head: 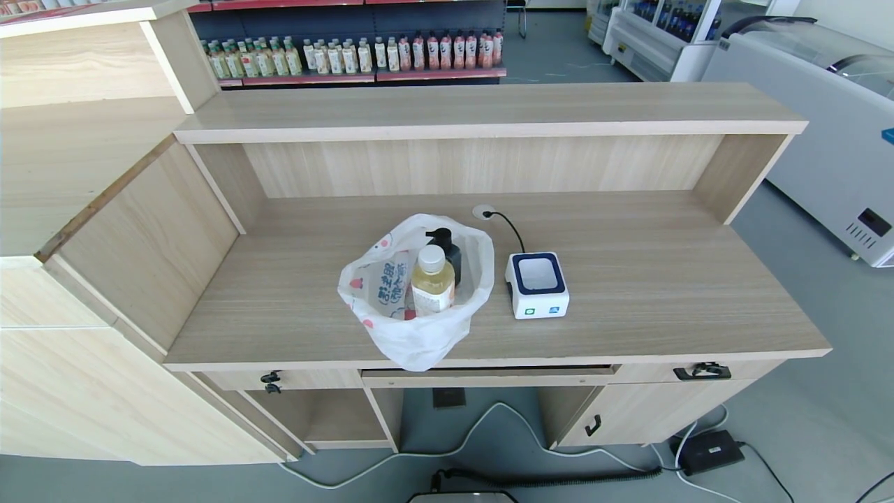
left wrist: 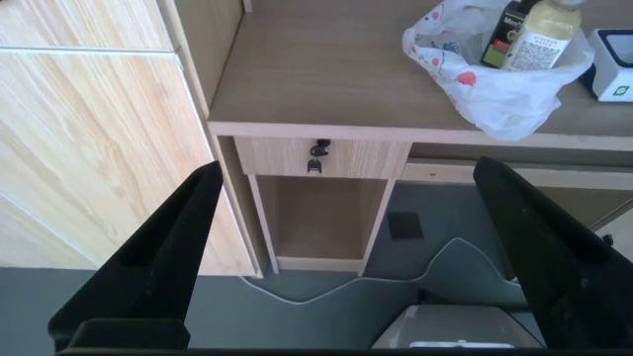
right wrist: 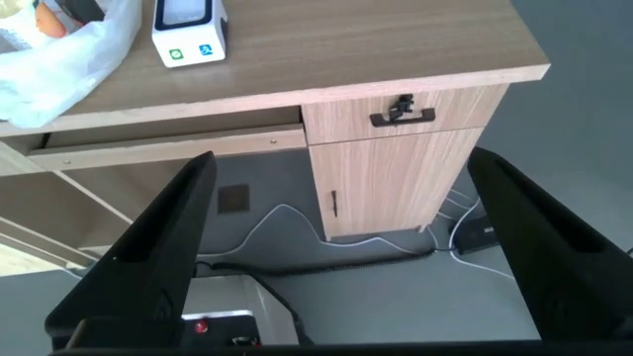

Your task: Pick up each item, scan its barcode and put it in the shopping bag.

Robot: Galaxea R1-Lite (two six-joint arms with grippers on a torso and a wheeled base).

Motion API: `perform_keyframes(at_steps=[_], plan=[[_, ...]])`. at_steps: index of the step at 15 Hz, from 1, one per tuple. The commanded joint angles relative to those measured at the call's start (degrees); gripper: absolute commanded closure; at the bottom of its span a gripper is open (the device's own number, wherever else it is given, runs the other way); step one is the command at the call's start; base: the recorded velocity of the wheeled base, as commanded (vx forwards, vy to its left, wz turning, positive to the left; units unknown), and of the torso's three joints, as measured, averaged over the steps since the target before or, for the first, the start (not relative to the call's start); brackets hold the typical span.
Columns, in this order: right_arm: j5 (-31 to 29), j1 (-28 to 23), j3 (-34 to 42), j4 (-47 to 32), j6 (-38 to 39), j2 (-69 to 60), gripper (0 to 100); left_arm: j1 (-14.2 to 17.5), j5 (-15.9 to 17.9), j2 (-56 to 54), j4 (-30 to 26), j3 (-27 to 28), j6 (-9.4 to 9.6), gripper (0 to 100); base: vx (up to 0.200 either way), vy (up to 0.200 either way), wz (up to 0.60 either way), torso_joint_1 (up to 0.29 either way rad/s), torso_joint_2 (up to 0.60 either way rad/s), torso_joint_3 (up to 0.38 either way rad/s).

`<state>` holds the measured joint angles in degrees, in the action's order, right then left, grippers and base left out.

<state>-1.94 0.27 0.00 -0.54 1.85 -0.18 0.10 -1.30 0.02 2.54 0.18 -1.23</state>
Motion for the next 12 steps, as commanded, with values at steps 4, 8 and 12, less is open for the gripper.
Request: perform_keyframes(at_steps=[4, 8, 12], plan=[[0.0, 0.0, 0.0, -0.08, -0.01, 0.18, 0, -0.01, -0.01, -0.02, 0.01, -0.01, -0.09, 0, 0.0, 0.0, 0.0, 0.0, 0.0, 0.0], [0.0, 0.0, 0.0, -0.08, -0.01, 0.18, 0, -0.01, -0.01, -0.02, 0.01, -0.01, -0.09, 0, 0.0, 0.0, 0.0, 0.0, 0.0, 0.0], [0.09, 0.0, 0.0, -0.08, -0.1, 0.18, 0, -0.01, -0.01, -0.02, 0.01, -0.01, -0.09, 0, 0.0, 0.0, 0.0, 0.0, 0.0, 0.0]])
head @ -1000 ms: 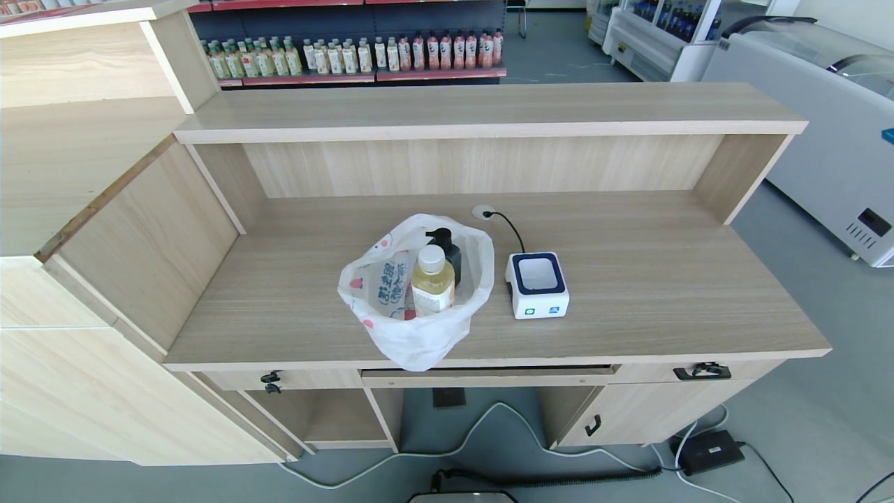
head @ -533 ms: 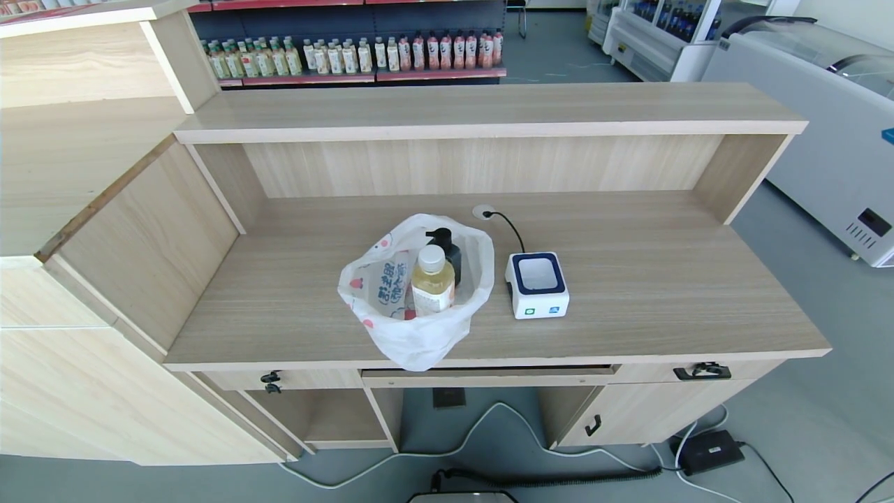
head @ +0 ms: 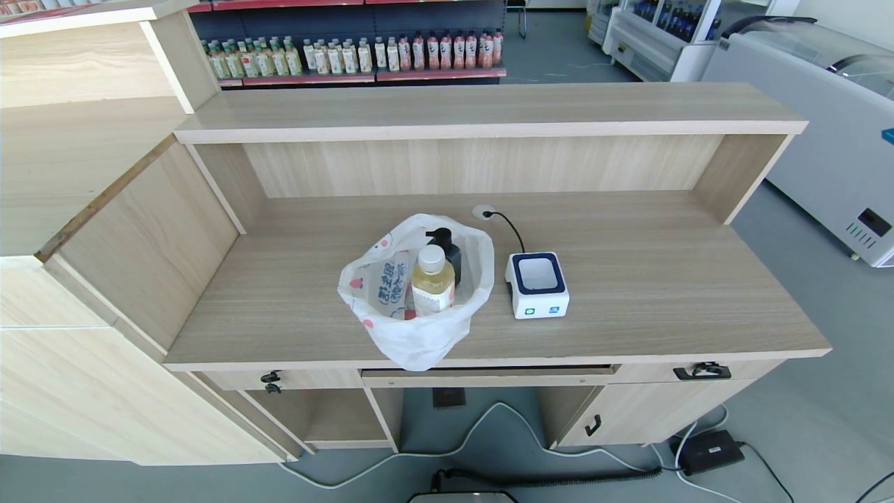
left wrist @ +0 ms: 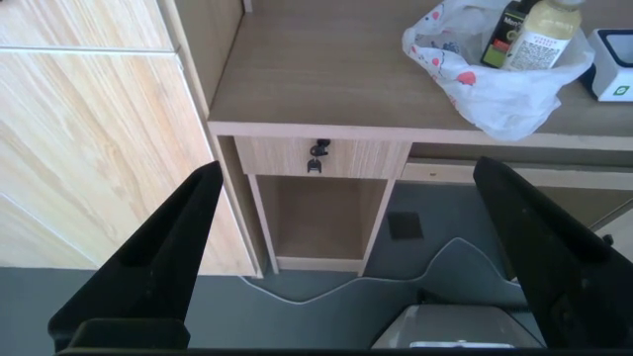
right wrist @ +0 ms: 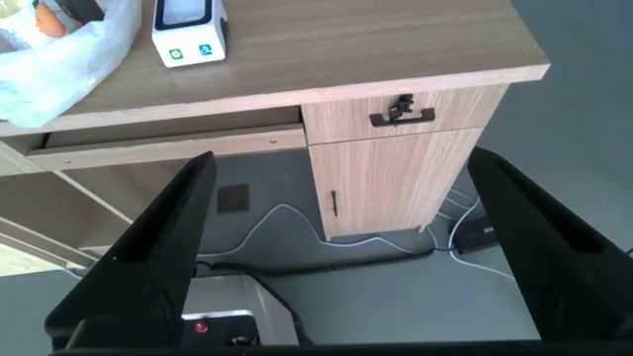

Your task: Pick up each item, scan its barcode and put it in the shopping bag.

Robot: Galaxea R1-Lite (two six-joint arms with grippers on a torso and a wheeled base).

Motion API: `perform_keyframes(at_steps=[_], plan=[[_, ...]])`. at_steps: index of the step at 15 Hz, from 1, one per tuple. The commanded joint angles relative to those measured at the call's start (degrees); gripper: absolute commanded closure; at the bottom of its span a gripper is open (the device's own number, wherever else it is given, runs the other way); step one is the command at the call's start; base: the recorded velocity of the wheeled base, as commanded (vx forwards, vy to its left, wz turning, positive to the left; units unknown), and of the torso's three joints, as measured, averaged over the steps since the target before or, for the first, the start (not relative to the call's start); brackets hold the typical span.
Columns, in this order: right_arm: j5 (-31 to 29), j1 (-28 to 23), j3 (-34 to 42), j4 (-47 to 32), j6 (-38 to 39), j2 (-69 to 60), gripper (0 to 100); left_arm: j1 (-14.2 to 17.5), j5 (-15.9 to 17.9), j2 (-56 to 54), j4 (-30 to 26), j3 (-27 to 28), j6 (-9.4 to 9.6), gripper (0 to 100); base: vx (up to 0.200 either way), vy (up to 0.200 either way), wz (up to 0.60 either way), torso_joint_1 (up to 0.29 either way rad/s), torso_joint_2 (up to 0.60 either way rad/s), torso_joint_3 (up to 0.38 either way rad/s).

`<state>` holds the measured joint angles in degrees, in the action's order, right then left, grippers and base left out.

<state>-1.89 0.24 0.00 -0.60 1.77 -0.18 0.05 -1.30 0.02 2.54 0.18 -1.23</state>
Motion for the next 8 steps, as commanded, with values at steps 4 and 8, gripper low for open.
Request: perform_keyframes(at_steps=[4, 8], plan=[[0.04, 0.02, -0.09, -0.11, -0.01, 0.18, 0, 0.04, -0.01, -0.02, 0.01, -0.01, -0.09, 0, 0.0, 0.0, 0.0, 0.0, 0.0, 0.0], [-0.04, 0.02, -0.09, -0.11, 0.08, 0.18, 0, 0.04, -0.01, -0.02, 0.01, -0.01, 0.0, 0, 0.0, 0.0, 0.0, 0.0, 0.0, 0.0]])
